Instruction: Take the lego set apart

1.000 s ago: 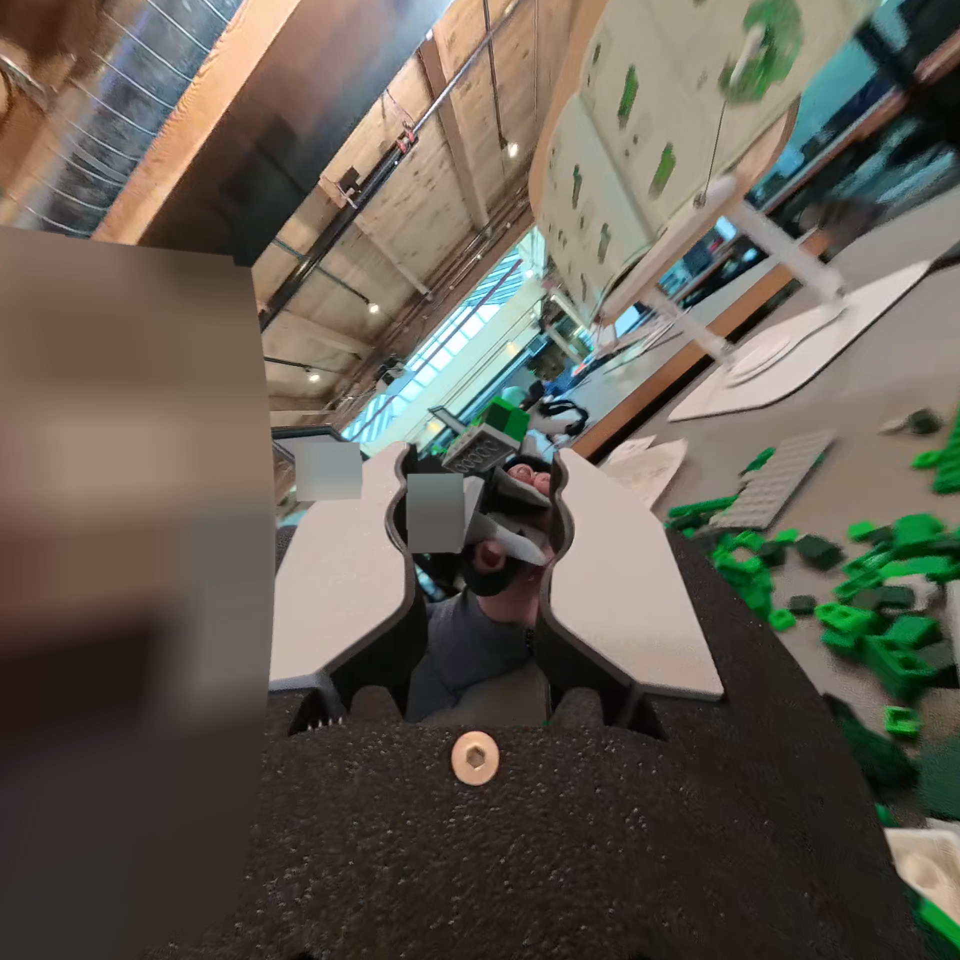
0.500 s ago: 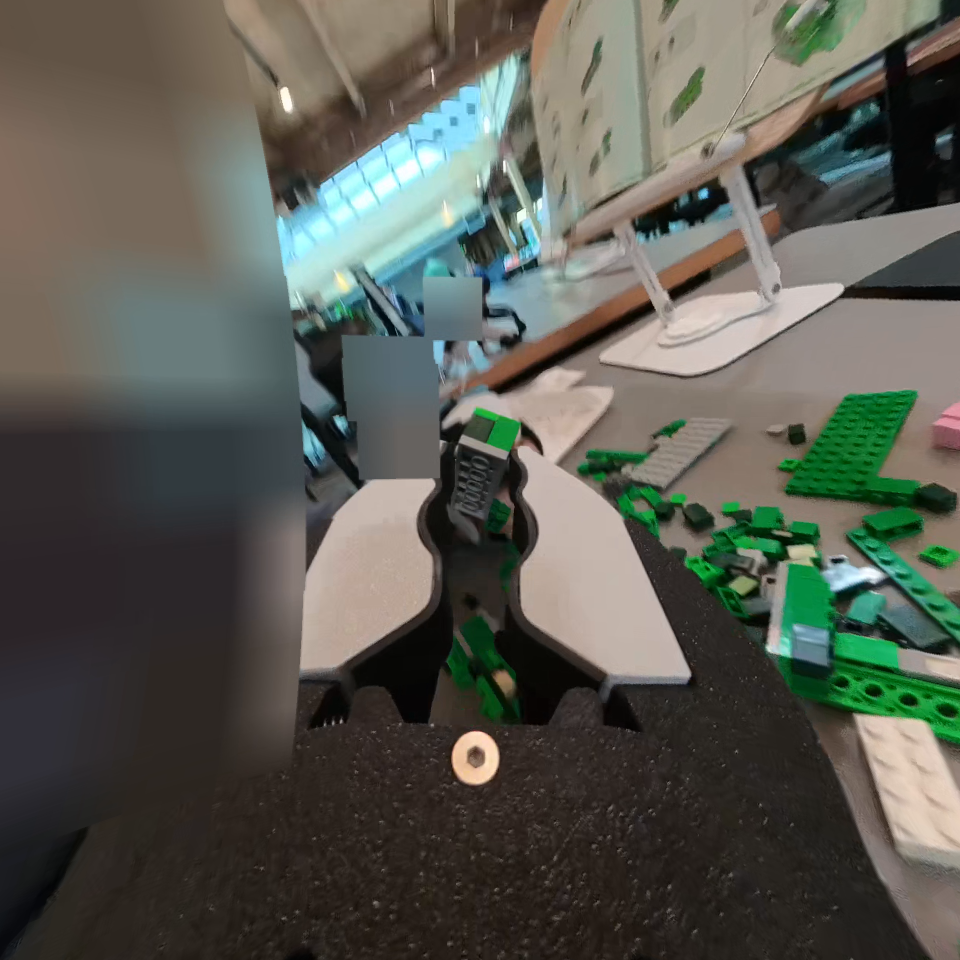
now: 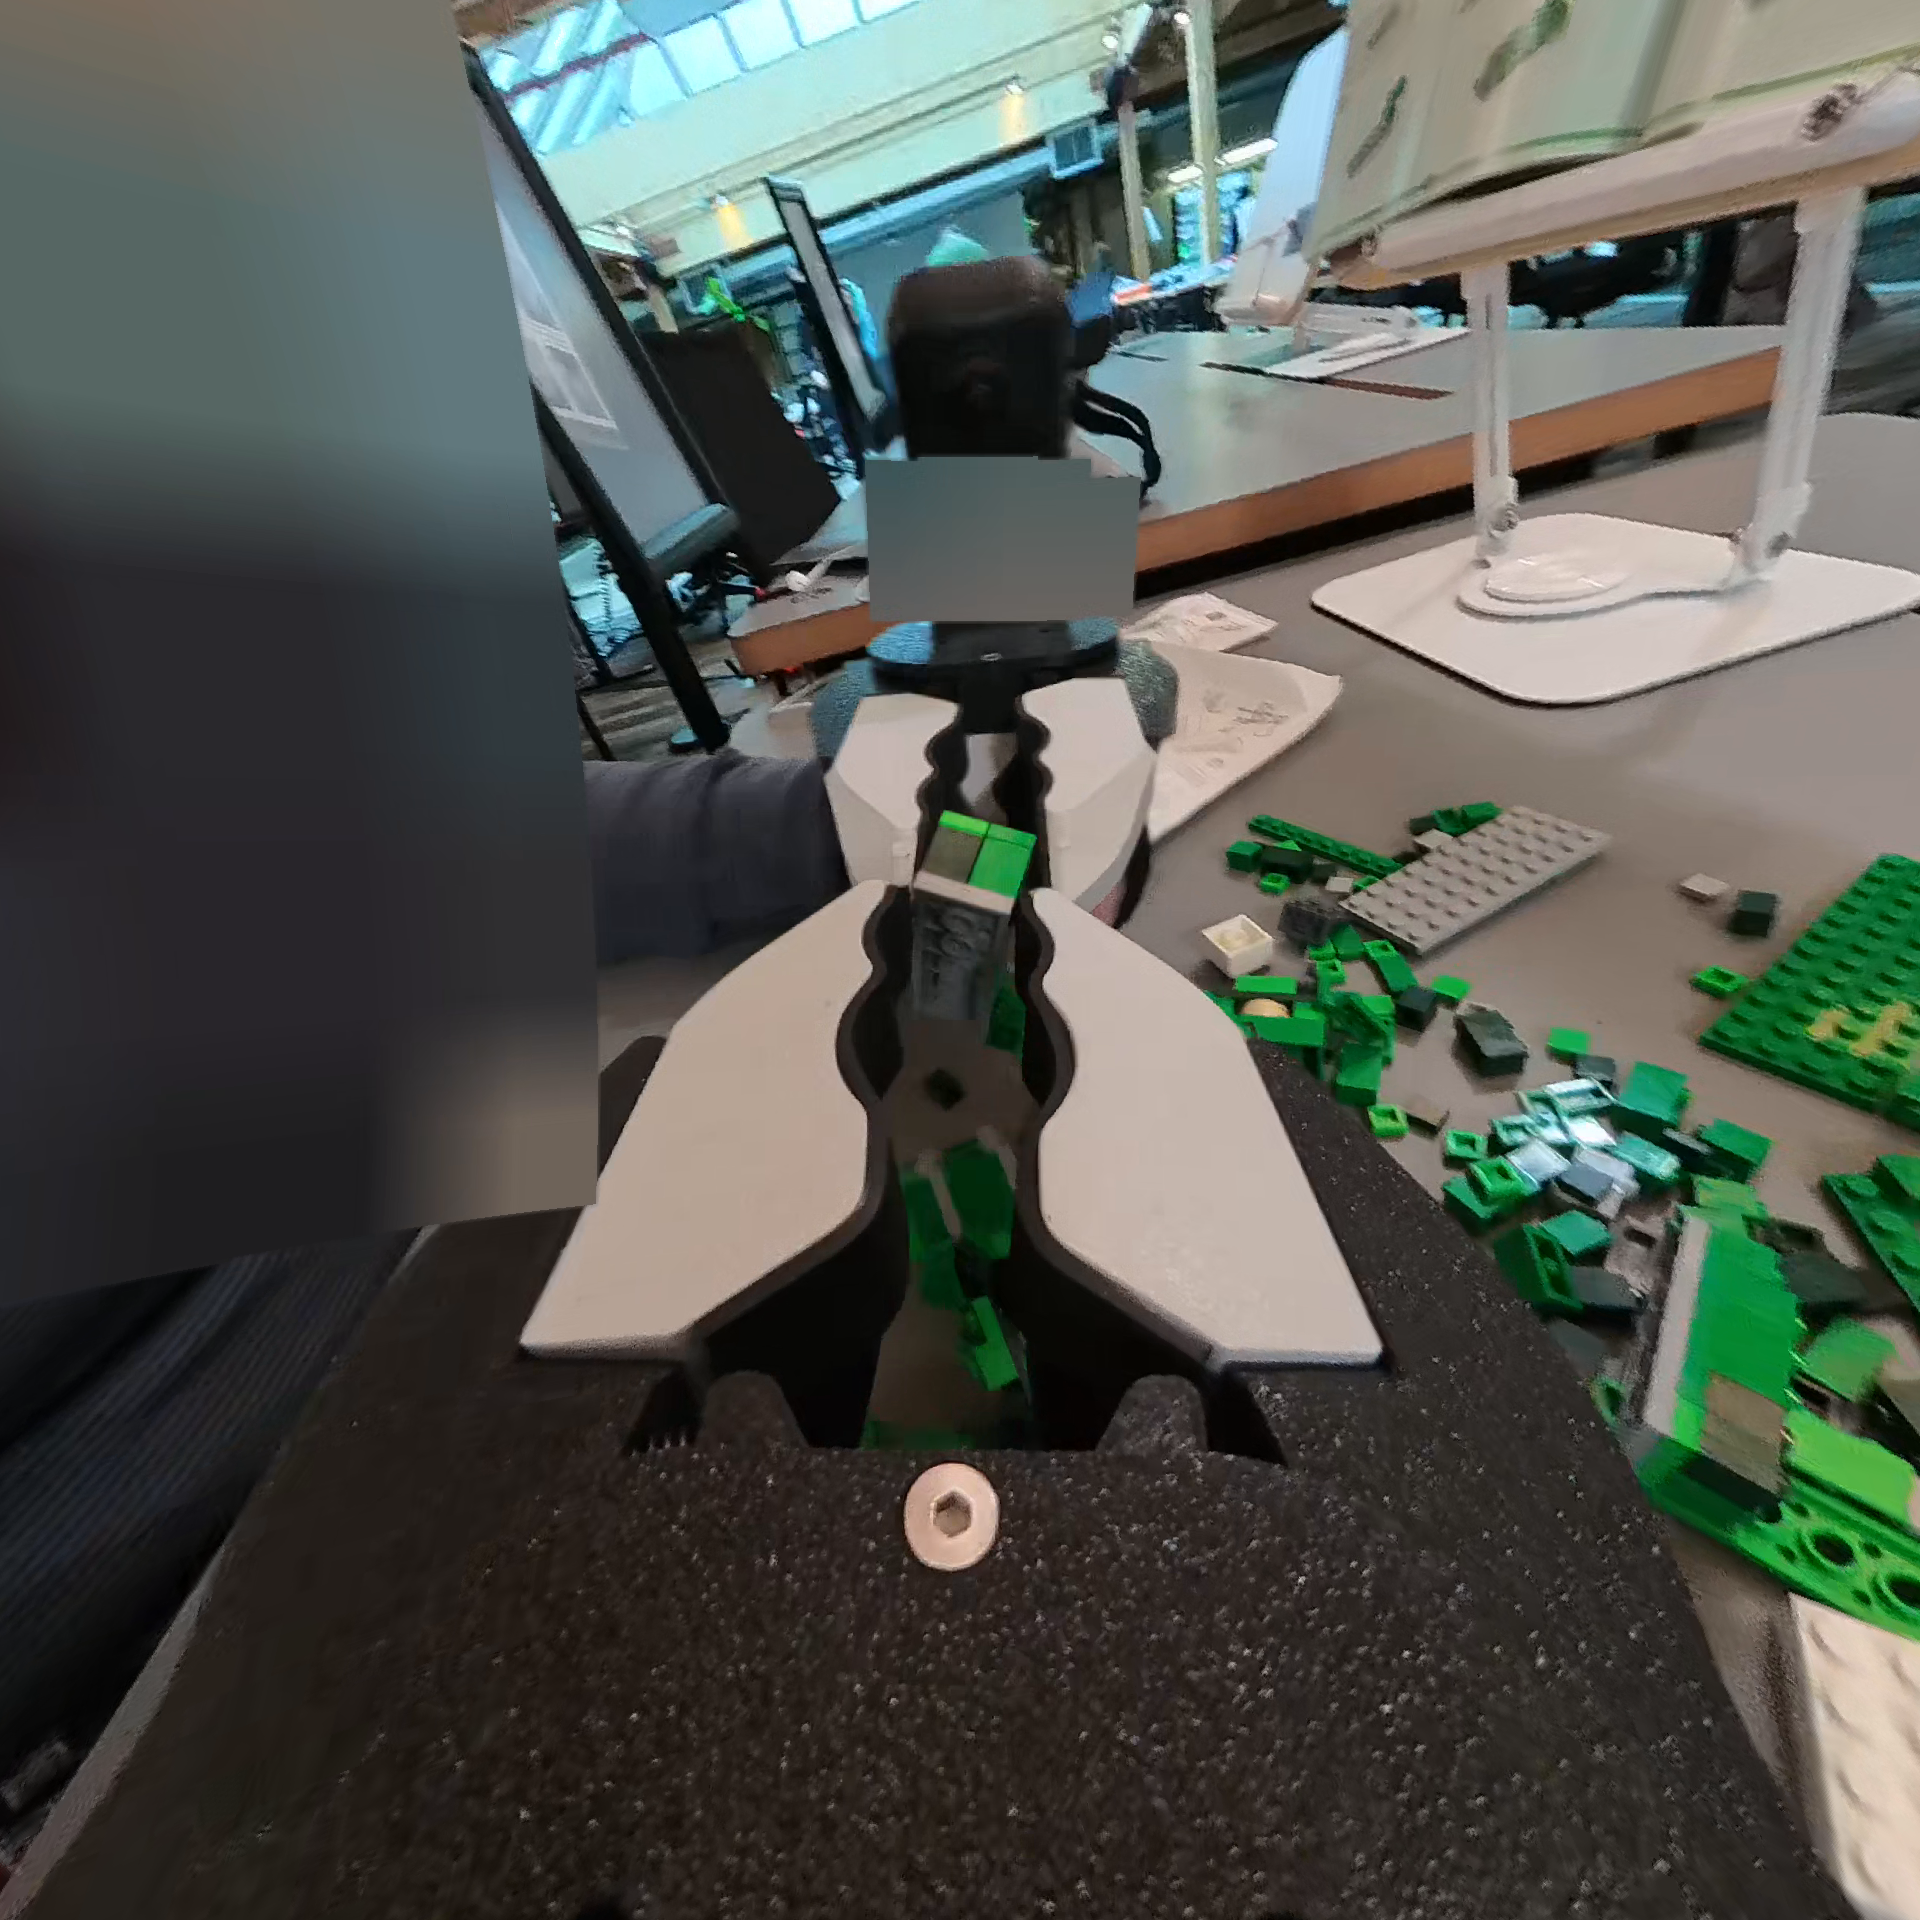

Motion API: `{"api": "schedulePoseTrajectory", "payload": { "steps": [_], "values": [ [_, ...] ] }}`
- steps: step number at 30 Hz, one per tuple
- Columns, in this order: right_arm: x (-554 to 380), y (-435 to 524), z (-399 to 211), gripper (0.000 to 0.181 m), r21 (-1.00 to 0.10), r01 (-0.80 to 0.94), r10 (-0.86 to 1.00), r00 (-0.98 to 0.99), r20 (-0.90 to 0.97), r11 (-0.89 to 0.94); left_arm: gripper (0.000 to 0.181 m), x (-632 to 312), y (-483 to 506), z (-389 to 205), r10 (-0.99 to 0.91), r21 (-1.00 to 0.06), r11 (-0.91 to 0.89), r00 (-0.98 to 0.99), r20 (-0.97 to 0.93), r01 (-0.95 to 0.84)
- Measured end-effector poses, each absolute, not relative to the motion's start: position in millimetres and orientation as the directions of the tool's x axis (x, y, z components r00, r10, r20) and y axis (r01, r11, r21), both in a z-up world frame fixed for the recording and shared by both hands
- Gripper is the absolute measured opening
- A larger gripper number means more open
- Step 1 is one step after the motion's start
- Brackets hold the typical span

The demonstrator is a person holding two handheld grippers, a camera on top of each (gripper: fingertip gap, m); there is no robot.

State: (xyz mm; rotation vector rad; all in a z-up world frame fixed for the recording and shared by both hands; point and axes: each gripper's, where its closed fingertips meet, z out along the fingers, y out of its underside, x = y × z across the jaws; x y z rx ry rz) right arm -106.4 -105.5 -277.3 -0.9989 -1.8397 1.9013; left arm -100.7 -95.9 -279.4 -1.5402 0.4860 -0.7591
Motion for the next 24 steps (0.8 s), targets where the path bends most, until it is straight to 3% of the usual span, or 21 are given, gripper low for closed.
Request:
{"api": "schedulePoseTrajectory", "payload": {
  "steps": [24],
  "values": [
    [-80, -120, -274, 0.019, -0.965, 0.219, 0.45, -0.854, -0.261, -0.145, 0.014, -80, -117, -276, -0.838, -0.942, -0.247, 0.439, 0.326, 0.227]
  ]
}}
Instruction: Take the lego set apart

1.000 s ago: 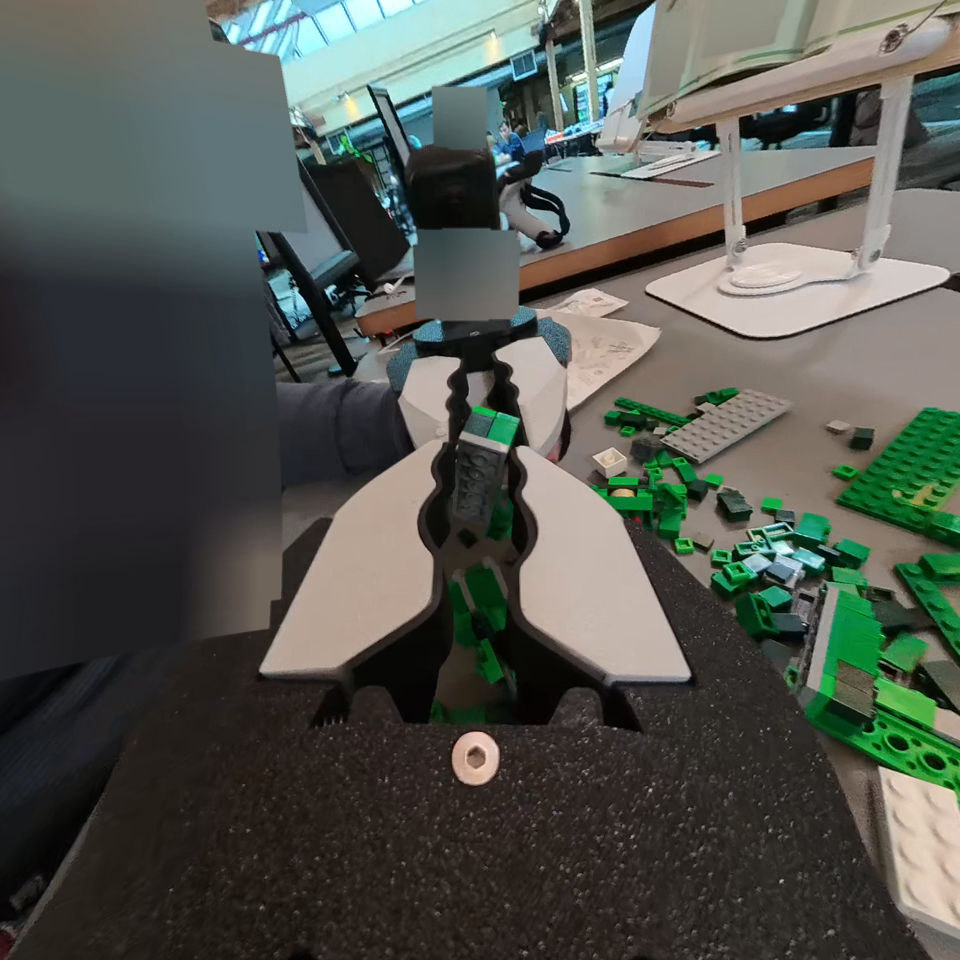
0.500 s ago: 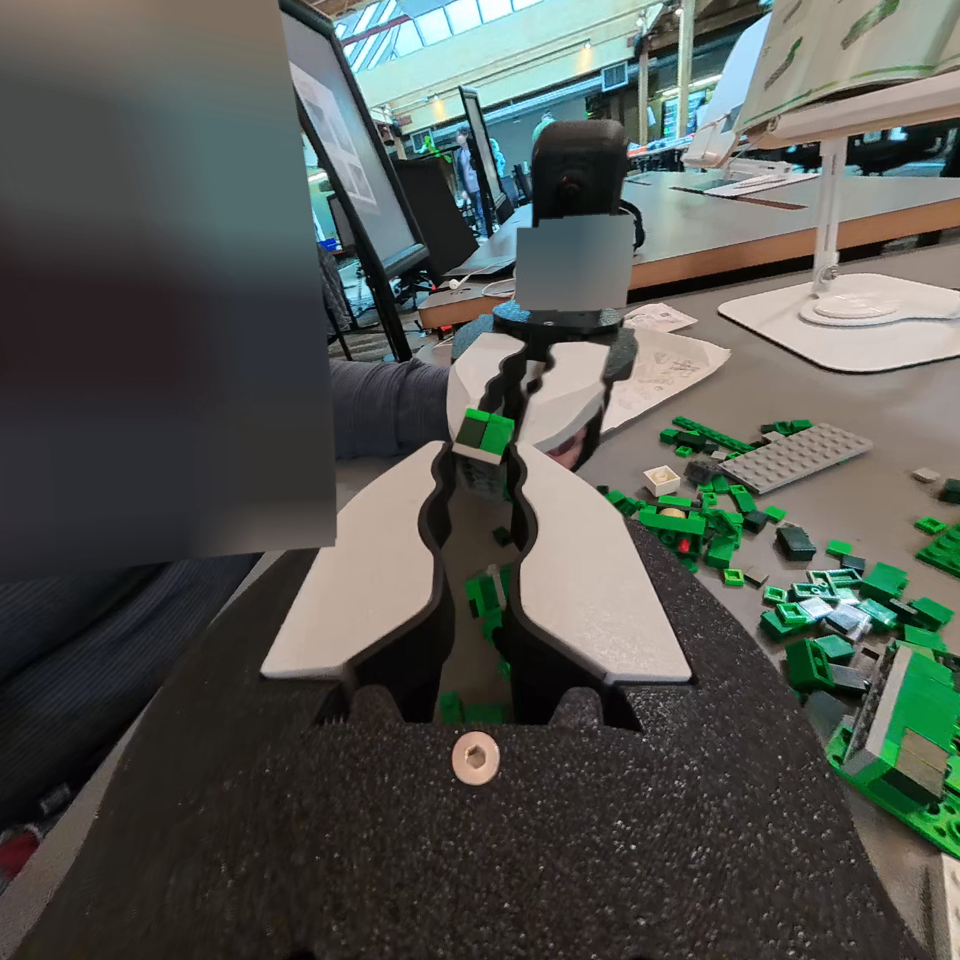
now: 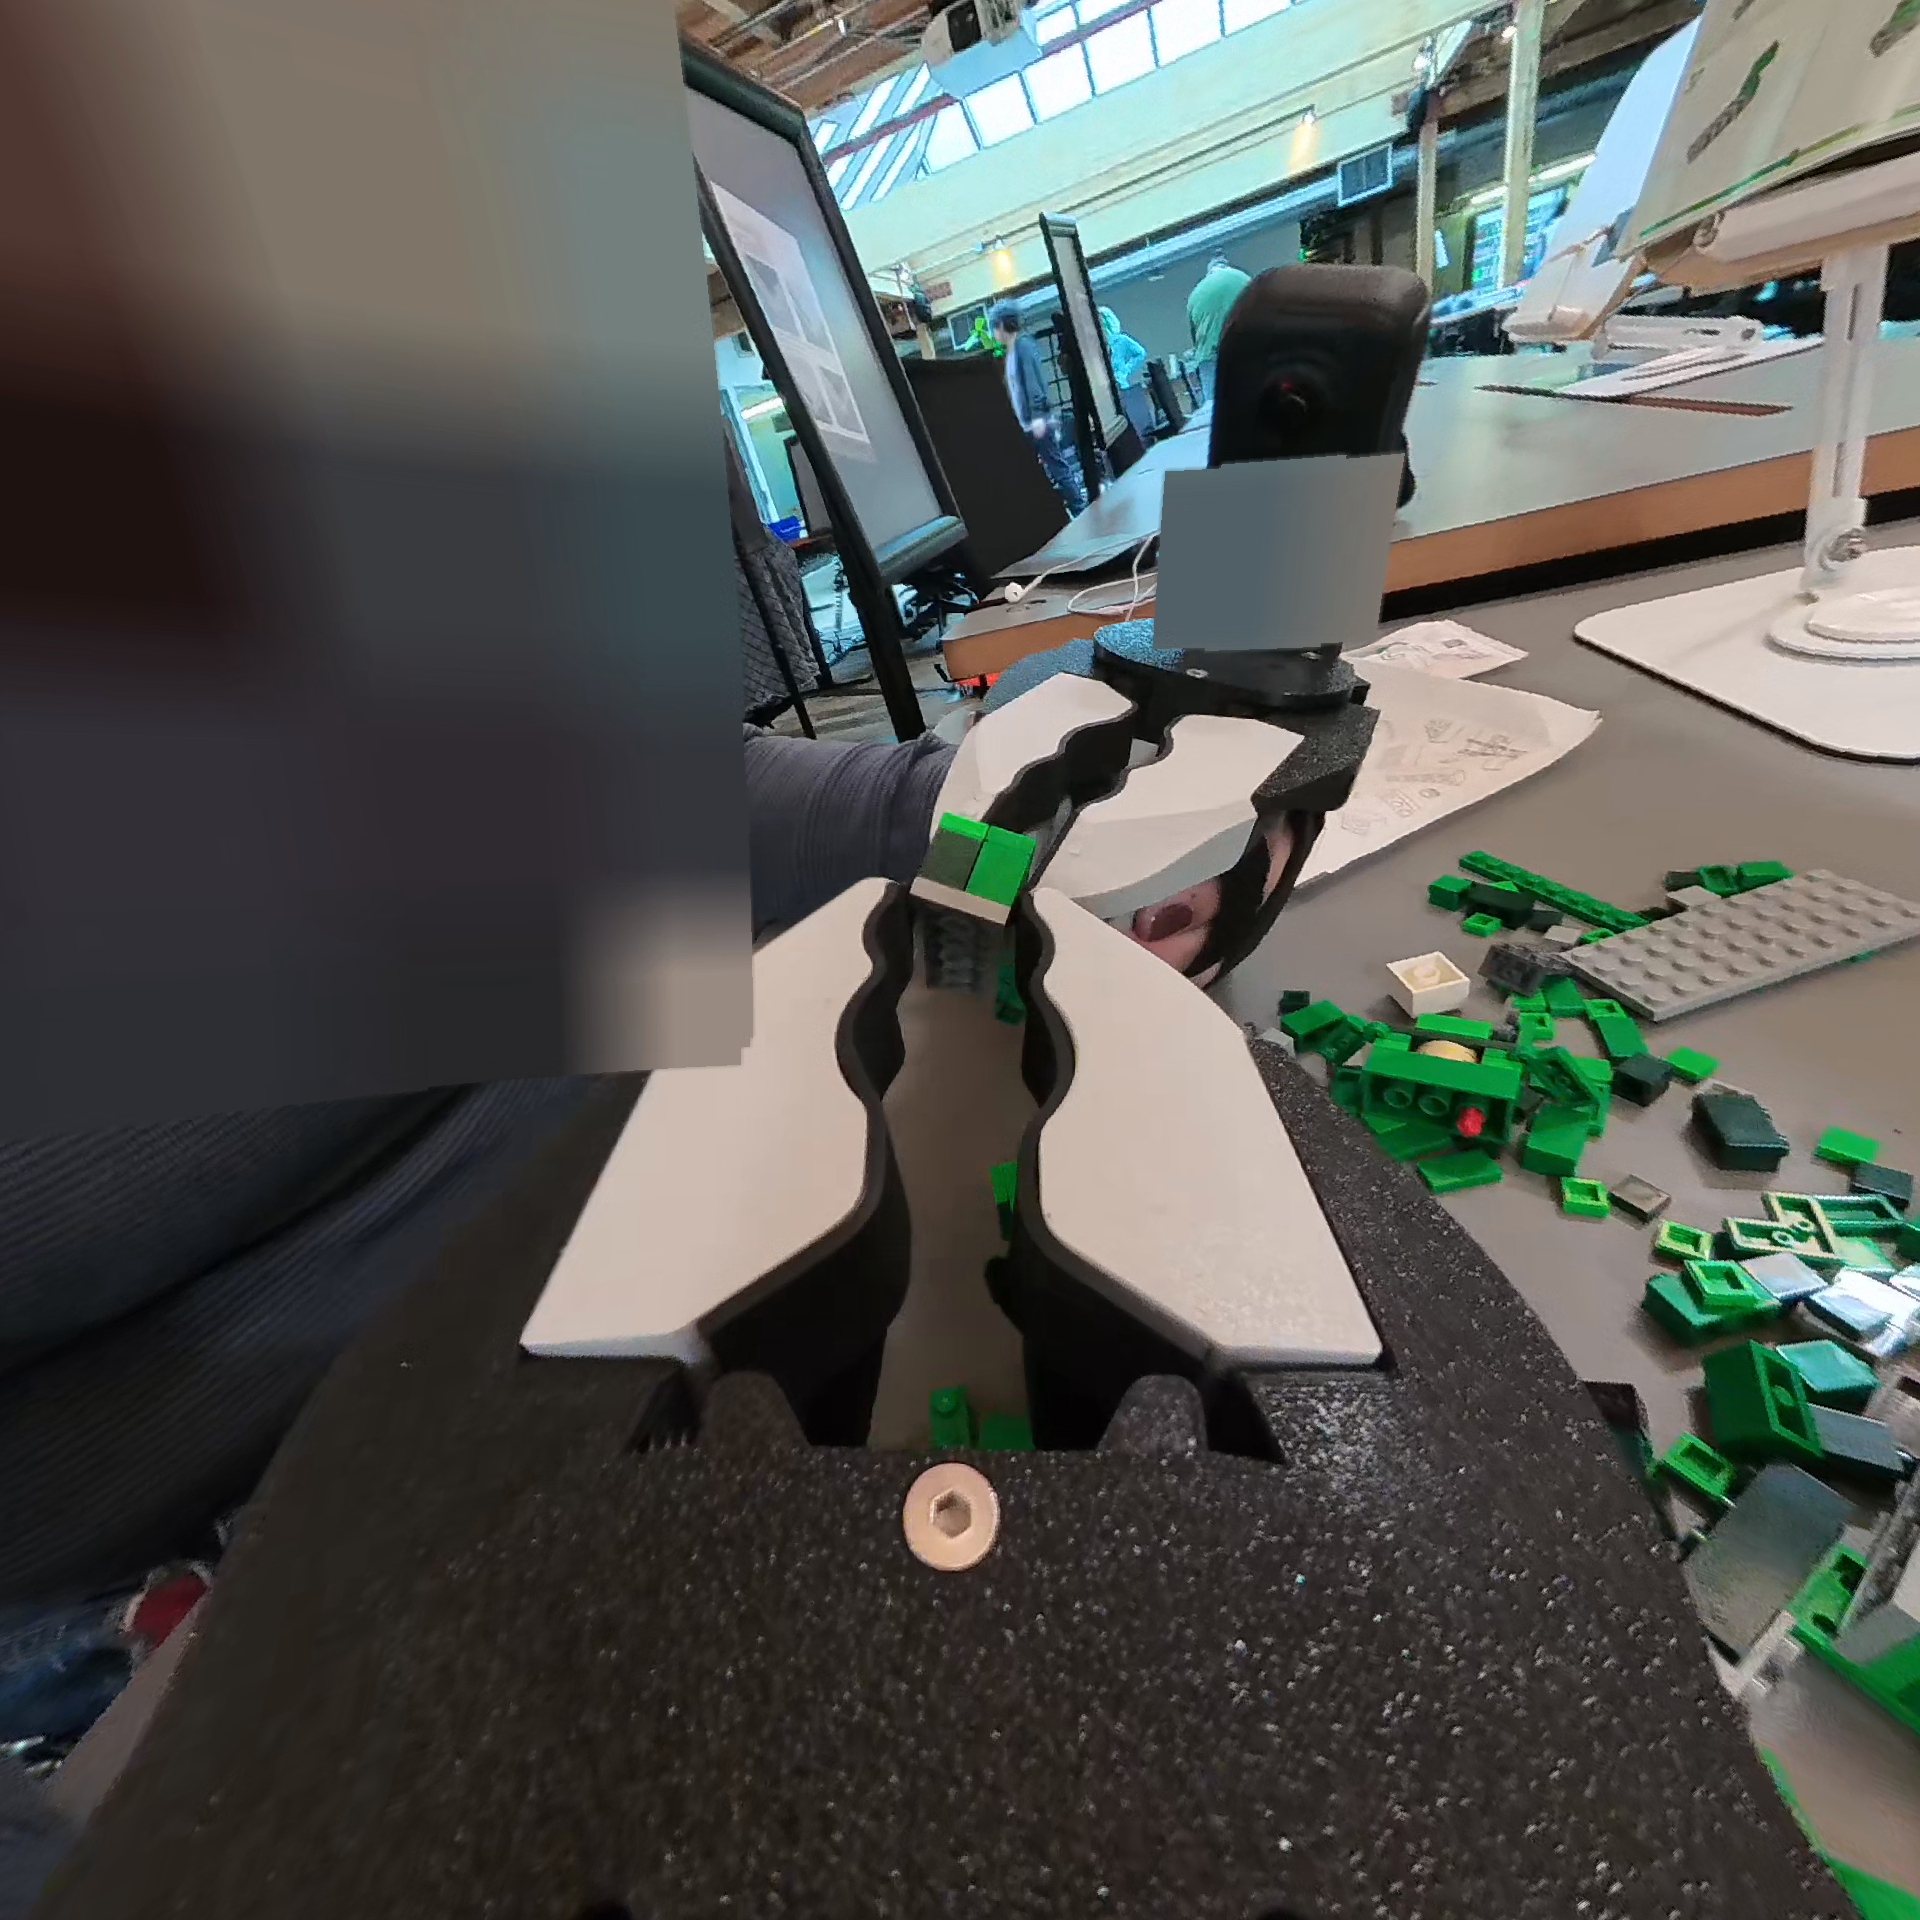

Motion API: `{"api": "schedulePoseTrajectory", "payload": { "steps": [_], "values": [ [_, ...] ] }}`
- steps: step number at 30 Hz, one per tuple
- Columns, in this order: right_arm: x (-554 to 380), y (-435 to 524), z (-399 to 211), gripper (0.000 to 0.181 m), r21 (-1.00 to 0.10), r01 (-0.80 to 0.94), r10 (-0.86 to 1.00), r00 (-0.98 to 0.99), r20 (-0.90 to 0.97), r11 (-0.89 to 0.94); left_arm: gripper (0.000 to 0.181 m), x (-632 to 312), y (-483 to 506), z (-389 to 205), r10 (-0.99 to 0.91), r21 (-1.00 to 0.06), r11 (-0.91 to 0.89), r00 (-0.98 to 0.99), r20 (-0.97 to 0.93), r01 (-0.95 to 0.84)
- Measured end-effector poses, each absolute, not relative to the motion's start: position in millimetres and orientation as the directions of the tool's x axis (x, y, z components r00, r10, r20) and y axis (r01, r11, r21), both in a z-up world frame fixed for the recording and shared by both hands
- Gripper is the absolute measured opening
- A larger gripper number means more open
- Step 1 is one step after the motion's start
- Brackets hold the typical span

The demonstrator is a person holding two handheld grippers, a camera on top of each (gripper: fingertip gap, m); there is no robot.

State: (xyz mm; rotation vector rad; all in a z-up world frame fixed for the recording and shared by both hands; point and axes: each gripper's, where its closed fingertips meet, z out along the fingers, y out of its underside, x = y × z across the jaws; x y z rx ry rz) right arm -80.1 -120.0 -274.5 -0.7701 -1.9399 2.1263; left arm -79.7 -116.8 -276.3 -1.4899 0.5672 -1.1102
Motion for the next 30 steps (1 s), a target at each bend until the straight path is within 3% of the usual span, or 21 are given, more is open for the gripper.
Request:
{"api": "schedulePoseTrajectory", "payload": {
  "steps": [4, 9, 10, 13, 17, 30],
  "values": [
    [-91, -111, -275, 0.018, -0.964, 0.209, 0.526, -0.809, -0.263, -0.162, 0.014, -91, -106, -279, -0.786, -0.947, -0.224, 0.532, 0.316, 0.232],
    [-104, -98, -285, 0.018, -0.965, 0.23, 0.638, -0.727, -0.255, -0.124, 0.026, -101, -94, -304, -0.682, -0.96, -0.273, 0.692, 0.237, 0.06],
    [-105, -98, -286, 0.018, -0.966, 0.235, 0.649, -0.718, -0.25, -0.113, 0.016, -99, -95, -303, -0.691, -0.963, -0.266, 0.688, 0.223, 0.045],
    [-109, -99, -284, 0.018, -0.968, 0.224, 0.674, -0.698, -0.242, -0.115, 0.015, -102, -92, -303, -0.668, -0.972, -0.235, 0.726, 0.164, 0.004],
    [-117, -94, -284, 0.038, -0.964, 0.231, 0.728, -0.639, -0.25, -0.128, 0.015, -113, -91, -284, -0.647, -0.979, -0.168, 0.736, 0.2, 0.119],
    [-111, -112, -284, 0.019, -0.974, 0.217, 0.673, -0.71, -0.206, -0.069, 0.015, -103, -96, -271, -0.716, -0.952, -0.182, 0.631, 0.299, 0.246]
  ]
}}
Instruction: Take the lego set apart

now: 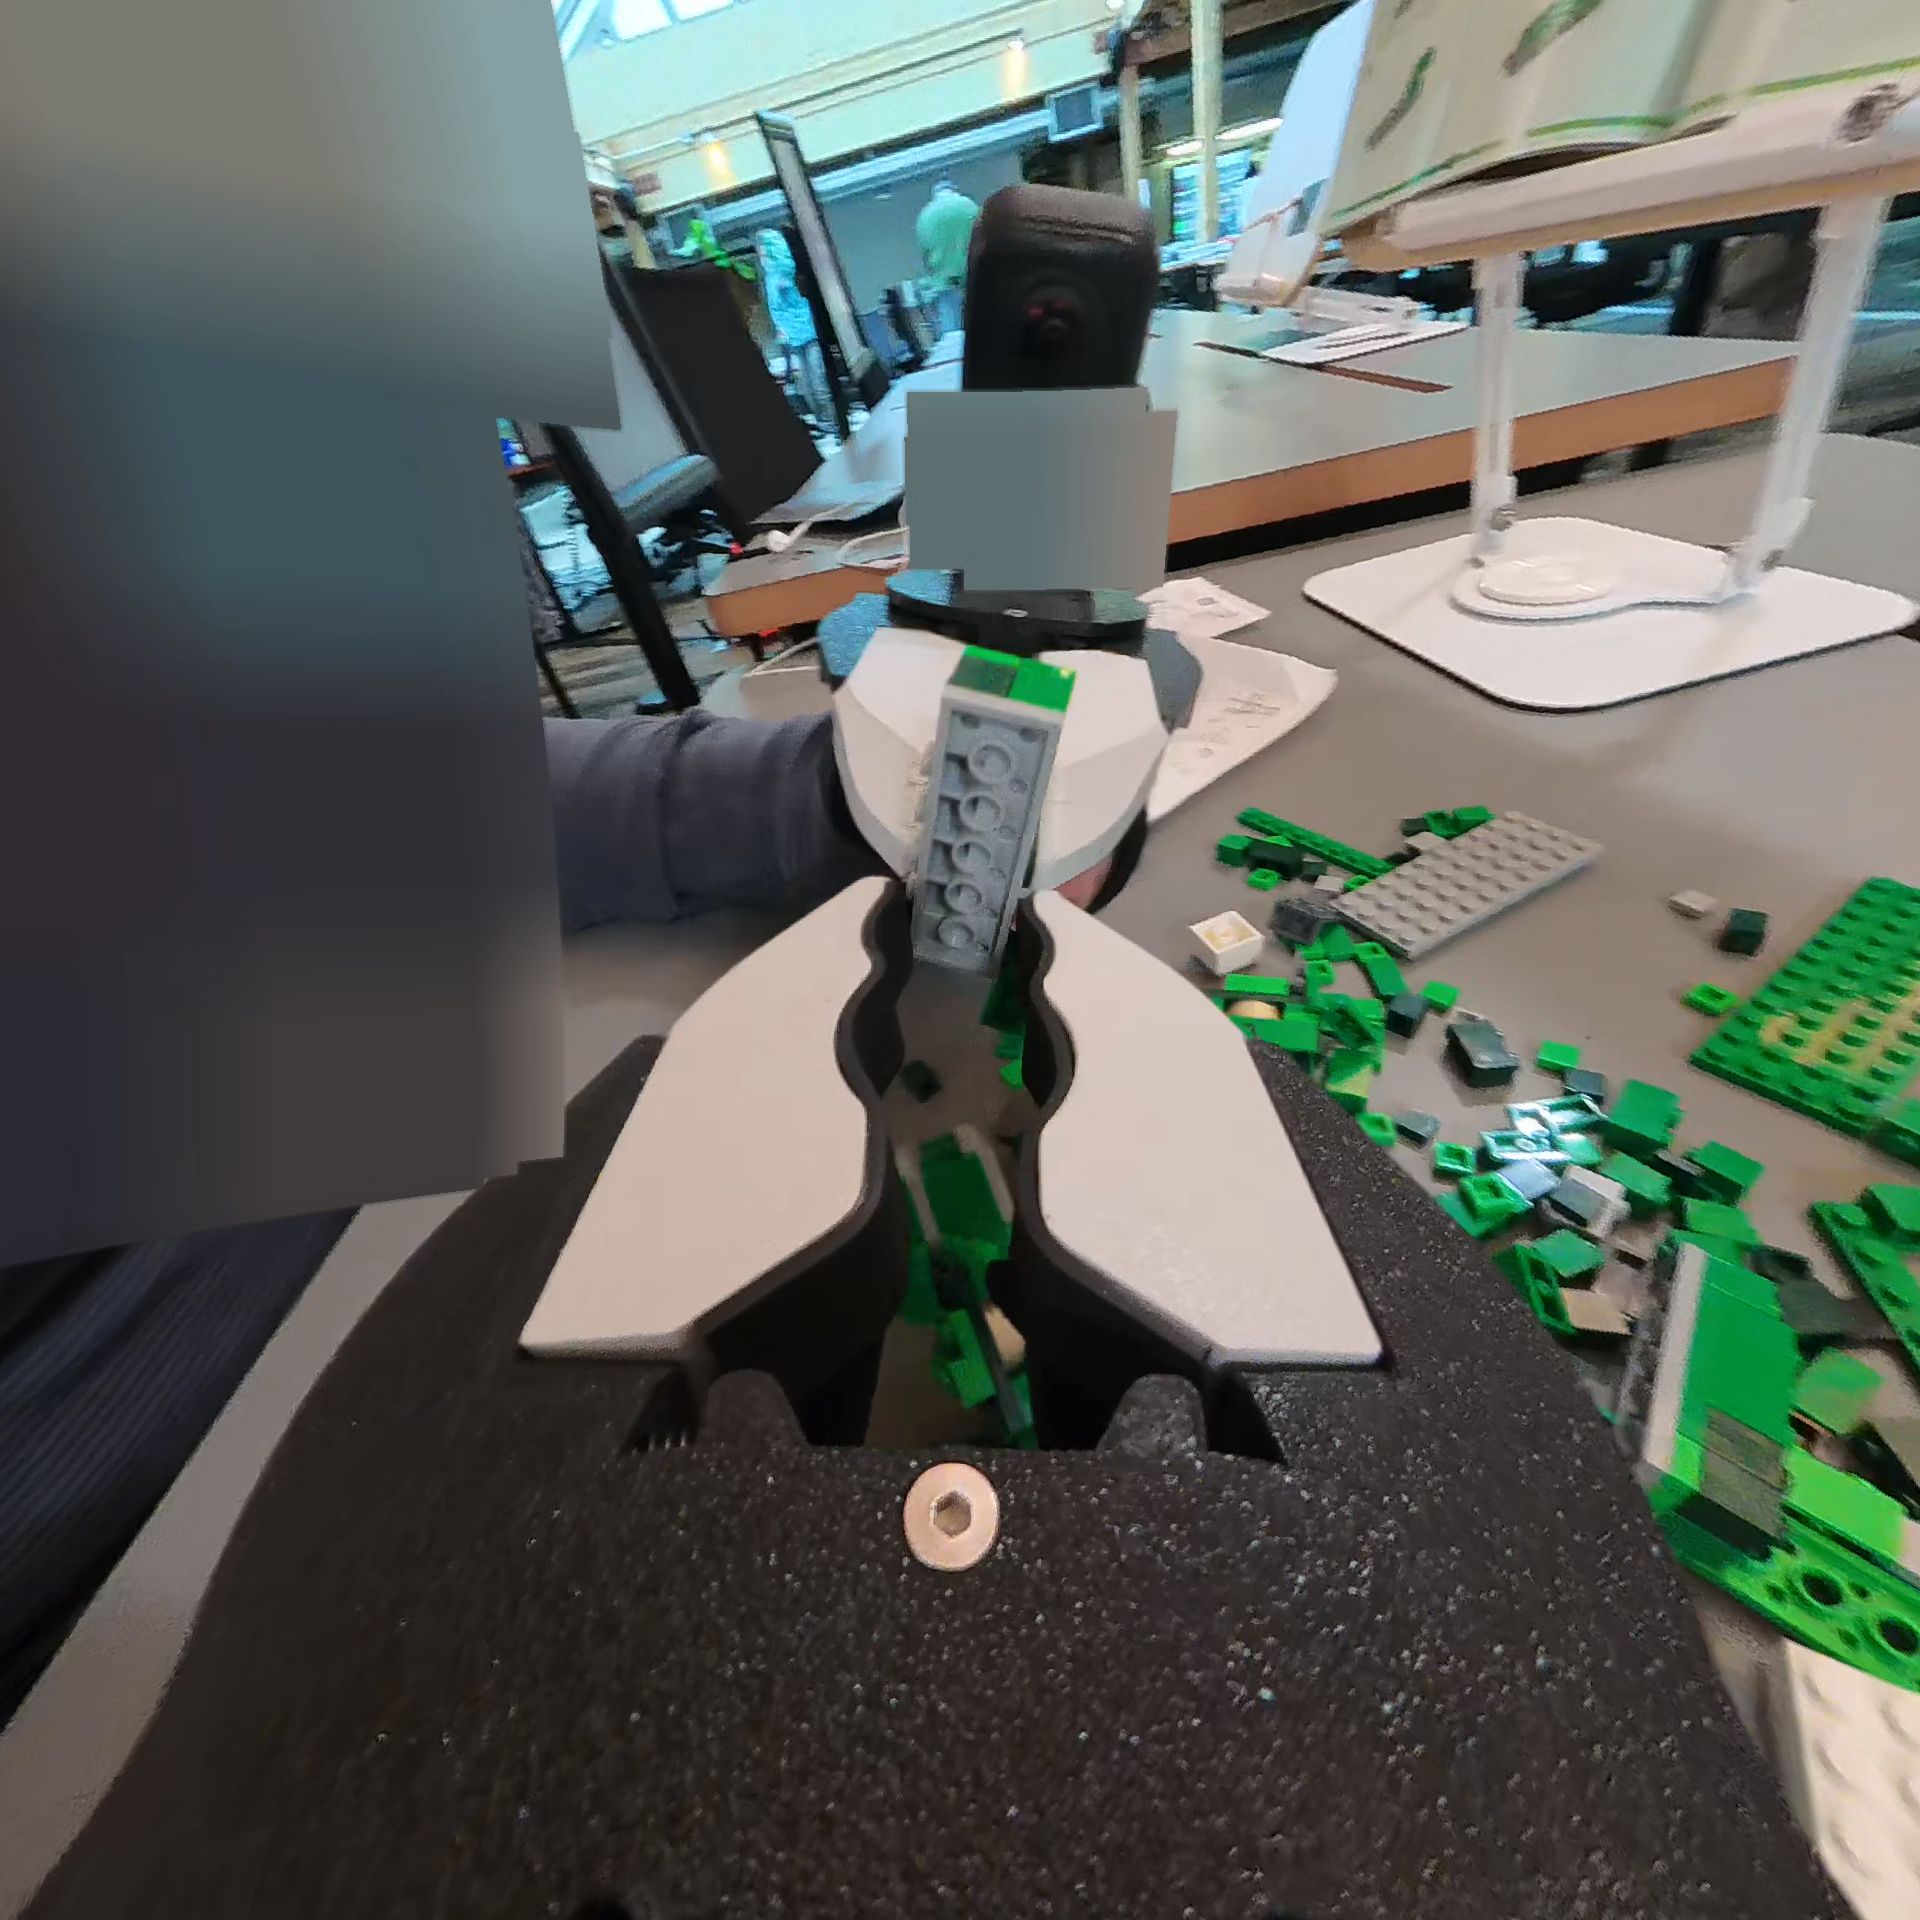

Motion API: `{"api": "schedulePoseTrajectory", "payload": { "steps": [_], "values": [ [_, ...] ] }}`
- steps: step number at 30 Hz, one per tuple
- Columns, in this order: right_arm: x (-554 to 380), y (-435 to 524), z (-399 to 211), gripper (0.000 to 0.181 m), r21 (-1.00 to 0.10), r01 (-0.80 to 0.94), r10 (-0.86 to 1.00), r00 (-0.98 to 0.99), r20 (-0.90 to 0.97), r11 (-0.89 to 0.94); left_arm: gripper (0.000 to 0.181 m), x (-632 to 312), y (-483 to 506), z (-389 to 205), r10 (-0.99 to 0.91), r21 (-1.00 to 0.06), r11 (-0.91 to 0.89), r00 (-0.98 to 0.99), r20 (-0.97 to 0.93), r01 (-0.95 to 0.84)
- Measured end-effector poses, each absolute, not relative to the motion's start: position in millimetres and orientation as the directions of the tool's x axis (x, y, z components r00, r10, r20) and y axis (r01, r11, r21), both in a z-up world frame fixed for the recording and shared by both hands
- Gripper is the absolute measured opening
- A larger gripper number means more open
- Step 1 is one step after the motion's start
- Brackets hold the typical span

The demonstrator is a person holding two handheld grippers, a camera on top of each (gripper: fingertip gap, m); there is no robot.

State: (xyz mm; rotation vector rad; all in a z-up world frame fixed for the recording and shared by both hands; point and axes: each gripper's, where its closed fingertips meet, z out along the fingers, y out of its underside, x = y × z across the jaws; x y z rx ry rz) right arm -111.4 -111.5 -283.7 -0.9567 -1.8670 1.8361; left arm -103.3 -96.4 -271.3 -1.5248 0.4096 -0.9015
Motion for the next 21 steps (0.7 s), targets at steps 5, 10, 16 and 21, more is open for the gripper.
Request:
{"api": "schedulePoseTrajectory", "payload": {
  "steps": [5, 10, 16, 21],
  "values": [
    [-99, -118, -282, 0.018, -0.967, 0.234, 0.572, -0.781, -0.251, -0.105, 0.015, -94, -103, -271, -0.762, -0.95, -0.203, 0.571, 0.305, 0.237],
    [-86, -124, -269, 0.017, -0.943, 0.253, 0.416, -0.85, -0.325, -0.218, 0.0, -90, -111, -262, -0.819, -0.927, -0.205, 0.463, 0.338, 0.314],
    [-104, -107, -289, 0.017, -0.947, 0.281, 0.578, -0.752, -0.318, -0.157, 0.0, -105, -97, -277, -0.726, -0.933, -0.211, 0.593, 0.349, 0.291],
    [-109, -99, -302, 0.017, -0.954, 0.295, 0.67, -0.696, -0.258, -0.06, 0.042, -107, -92, -281, -0.695, -0.92, -0.247, 0.606, 0.388, 0.305]
  ]
}}
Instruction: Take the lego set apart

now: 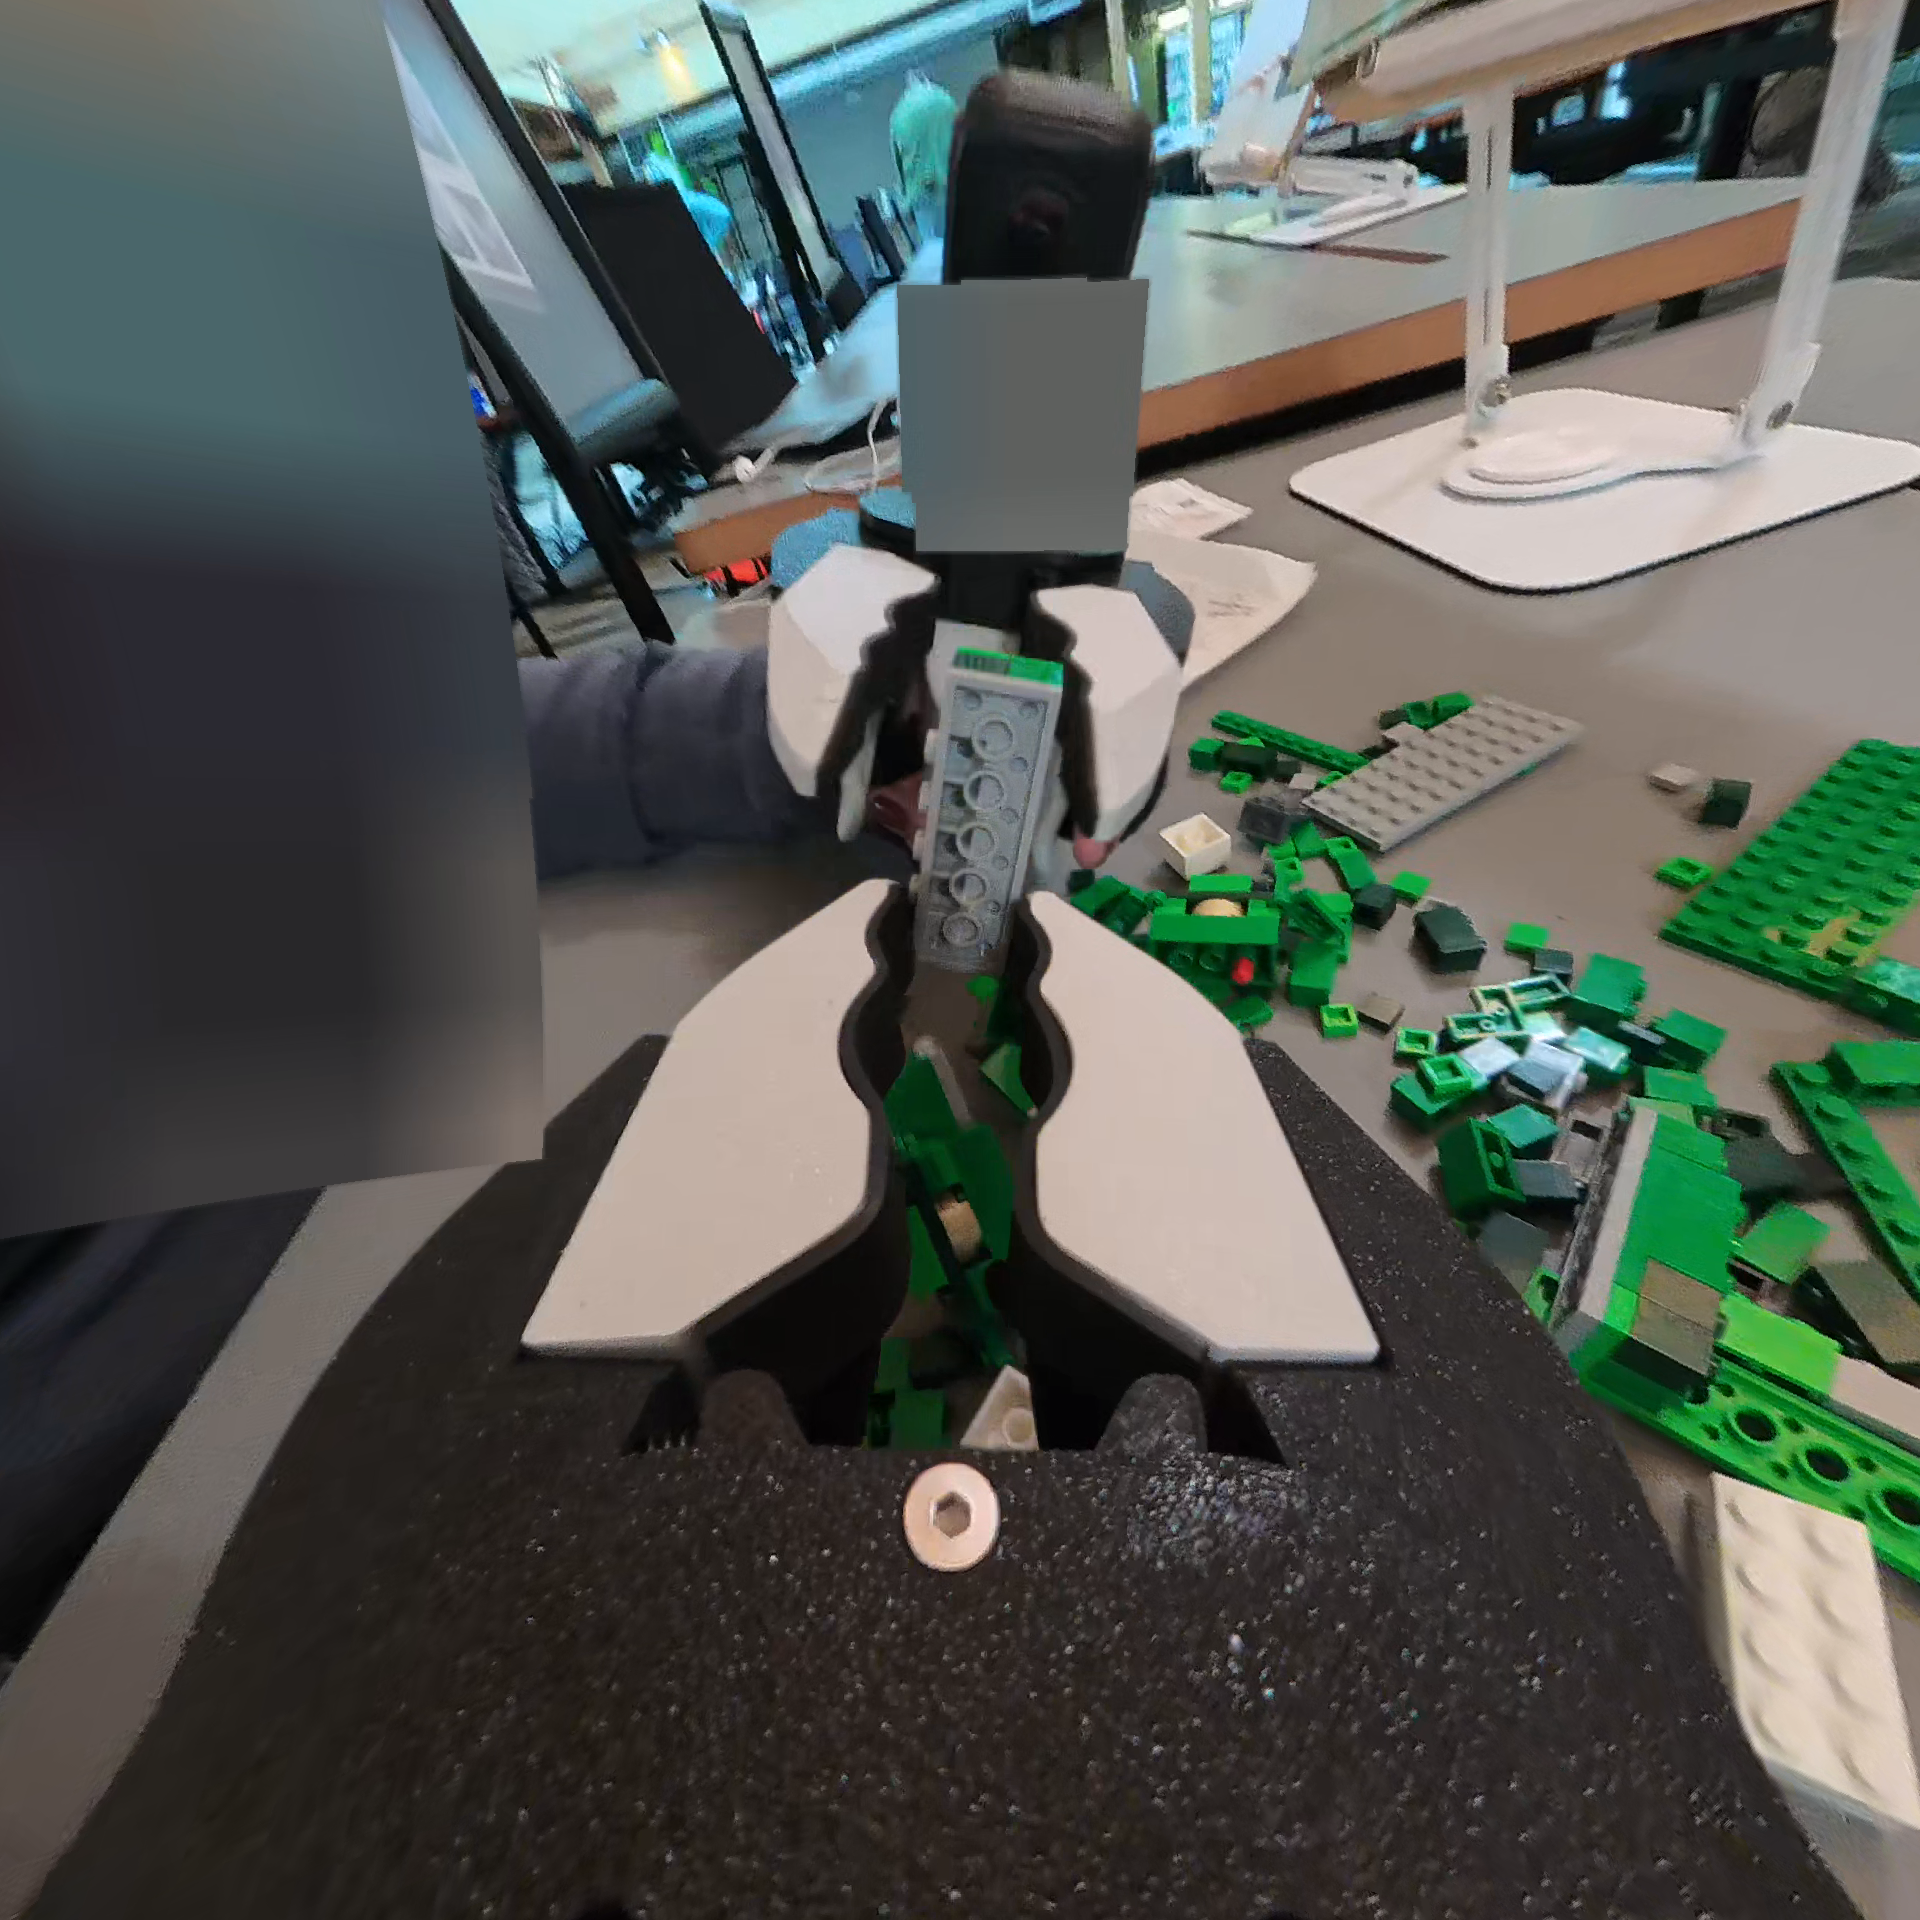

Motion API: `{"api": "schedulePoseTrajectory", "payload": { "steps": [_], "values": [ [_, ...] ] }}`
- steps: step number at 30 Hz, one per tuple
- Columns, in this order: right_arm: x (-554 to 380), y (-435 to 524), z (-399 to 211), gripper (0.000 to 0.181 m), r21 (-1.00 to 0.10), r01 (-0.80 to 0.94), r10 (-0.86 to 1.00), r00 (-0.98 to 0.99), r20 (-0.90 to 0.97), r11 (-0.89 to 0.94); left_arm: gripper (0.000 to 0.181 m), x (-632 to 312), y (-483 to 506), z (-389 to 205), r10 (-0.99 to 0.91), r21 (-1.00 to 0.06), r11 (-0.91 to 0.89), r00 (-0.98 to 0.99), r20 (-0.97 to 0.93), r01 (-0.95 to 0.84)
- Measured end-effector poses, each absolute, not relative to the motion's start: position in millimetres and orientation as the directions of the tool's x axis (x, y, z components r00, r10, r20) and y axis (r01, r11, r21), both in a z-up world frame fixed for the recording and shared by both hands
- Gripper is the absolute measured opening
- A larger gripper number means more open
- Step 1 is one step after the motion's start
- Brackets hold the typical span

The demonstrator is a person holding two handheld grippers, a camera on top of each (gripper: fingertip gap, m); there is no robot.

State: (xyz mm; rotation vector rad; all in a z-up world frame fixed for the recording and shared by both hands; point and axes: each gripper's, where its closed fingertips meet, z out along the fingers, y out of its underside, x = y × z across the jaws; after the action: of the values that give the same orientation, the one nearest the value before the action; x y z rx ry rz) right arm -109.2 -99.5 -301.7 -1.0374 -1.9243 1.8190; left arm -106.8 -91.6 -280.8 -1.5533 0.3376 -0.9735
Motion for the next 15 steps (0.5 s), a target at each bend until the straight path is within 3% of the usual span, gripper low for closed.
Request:
{"api": "schedulePoseTrajectory", "payload": {
  "steps": [2, 5, 15],
  "values": [
    [-110, -101, -307, 0.017, -0.952, 0.304, 0.686, -0.69, -0.232, -0.016, 0.043, -105, -90, -285, -0.69, -0.923, -0.259, 0.614, 0.383, 0.285],
    [-112, -108, -312, 0.018, -0.95, 0.311, 0.694, -0.692, -0.198, 0.04, 0.019, -104, -90, -287, -0.686, -0.942, -0.232, 0.646, 0.335, 0.242],
    [-91, -132, -295, 0.019, -0.952, 0.299, 0.45, -0.842, -0.297, -0.067, 0.017, -86, -113, -274, -0.822, -0.941, -0.253, 0.462, 0.332, 0.226]
  ]
}}
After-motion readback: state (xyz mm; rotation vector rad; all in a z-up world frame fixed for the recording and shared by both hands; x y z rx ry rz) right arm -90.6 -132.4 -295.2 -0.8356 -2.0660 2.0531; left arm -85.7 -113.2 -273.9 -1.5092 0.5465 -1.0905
